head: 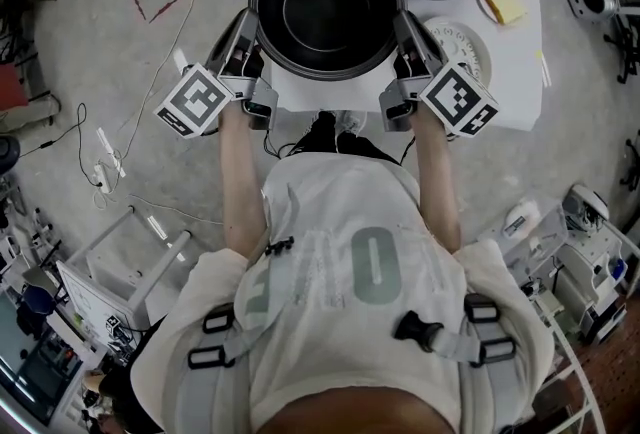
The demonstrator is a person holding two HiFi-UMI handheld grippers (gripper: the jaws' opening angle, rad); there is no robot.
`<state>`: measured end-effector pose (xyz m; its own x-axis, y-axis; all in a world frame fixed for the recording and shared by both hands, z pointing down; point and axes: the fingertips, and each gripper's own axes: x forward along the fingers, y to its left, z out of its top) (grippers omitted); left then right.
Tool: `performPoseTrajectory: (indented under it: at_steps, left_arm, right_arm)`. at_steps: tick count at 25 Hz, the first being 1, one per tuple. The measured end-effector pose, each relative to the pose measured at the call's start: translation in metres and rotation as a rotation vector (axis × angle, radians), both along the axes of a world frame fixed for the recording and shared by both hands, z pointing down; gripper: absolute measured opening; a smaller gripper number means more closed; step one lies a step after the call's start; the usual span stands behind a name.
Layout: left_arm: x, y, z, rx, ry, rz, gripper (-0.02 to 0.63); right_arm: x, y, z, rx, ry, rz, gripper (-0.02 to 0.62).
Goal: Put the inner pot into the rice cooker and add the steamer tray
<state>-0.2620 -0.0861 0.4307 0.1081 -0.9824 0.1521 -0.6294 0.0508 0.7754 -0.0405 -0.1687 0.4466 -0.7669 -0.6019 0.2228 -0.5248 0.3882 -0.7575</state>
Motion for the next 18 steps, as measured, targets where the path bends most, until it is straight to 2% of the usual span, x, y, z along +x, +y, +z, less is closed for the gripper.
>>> performPoseTrajectory:
  at_steps: [13,18]
  left_arm:
    - [-0.008,-0.009,-0.108,0.223,-0.079,-0.006,0.041]
    - [-0.002,-0.023,-0.154,0.313,-0.163,0.045,0.042]
  right_arm:
    - [-0.011,-0.016,-0.119,0.274,-0.076,-0.008,0.034]
    - [-0.003,-0.024,-0.164,0.372,-0.098,0.018,0.035]
